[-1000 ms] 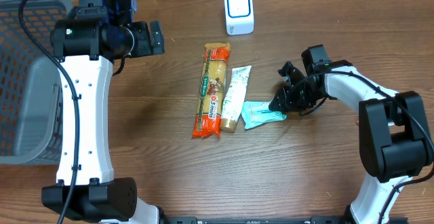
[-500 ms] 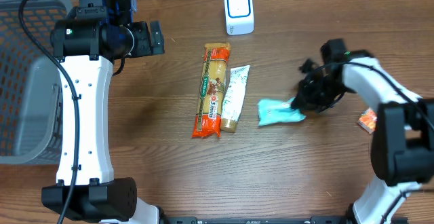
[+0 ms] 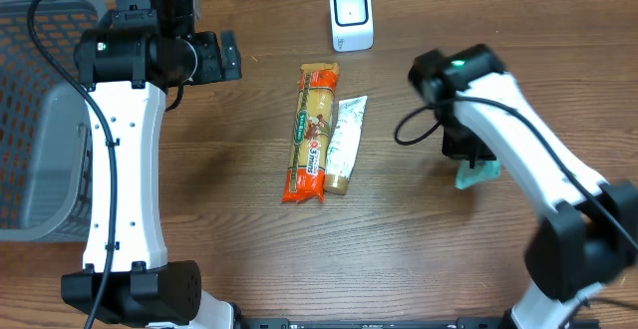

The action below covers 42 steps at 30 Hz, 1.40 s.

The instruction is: Scan the item barcode

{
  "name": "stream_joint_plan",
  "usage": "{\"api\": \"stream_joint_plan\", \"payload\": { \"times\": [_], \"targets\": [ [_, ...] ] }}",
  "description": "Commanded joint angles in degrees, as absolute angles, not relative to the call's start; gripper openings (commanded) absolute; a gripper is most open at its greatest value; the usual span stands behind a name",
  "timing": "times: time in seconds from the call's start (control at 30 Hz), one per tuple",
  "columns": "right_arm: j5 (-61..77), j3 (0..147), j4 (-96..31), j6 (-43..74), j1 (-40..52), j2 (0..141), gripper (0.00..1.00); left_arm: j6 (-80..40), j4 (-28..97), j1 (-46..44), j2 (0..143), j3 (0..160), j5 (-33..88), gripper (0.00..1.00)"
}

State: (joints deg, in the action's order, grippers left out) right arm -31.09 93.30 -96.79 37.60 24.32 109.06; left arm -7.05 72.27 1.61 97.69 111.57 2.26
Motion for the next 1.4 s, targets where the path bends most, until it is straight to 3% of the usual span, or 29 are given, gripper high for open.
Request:
{"api": "stream_joint_plan", "payload": {
  "times": [0.0,0.3,0.5,0.57,0.7,0.9,1.17,1.37],
  "targets": [
    [-39.79,93.51,-97.12,45.23,24.03,113.82,0.04,-6.20,72.16,1.76,97.86,111.59,1.91,1.00],
    [-37.15,93.51,-94.74,41.21,25.17,118.78,0.04,-6.20,72.16,1.76,97.86,111.59,1.91,1.00],
    [-36.05,93.51,-91.02,38.19,30.68,119.02,0.05,-6.20,72.16,1.76,97.86,111.59,1.91,1.00],
    [-34.98,93.51,-88.60,36.47,32.95,119.07,0.09,-6.20,72.16,1.76,97.86,111.59,1.91,1.00],
    [-33.76,93.49,-83.88,32.73,38.65,119.22,0.40,-6.20,72.16,1.76,97.86,111.59,1.91,1.00],
    [-26.39,93.54,-80.42,30.79,43.48,119.26,0.62,-6.20,72.16,1.76,97.86,111.59,1.91,1.00],
    [-20.25,100.60,-80.38,29.61,37.85,117.19,0.63,-6.20,72.16,1.76,97.86,111.59,1.91,1.00],
    [-2.04,103.53,-78.43,19.44,25.71,113.84,0.73,-6.20,72.16,1.76,97.86,111.59,1.91,1.00]
  ]
}}
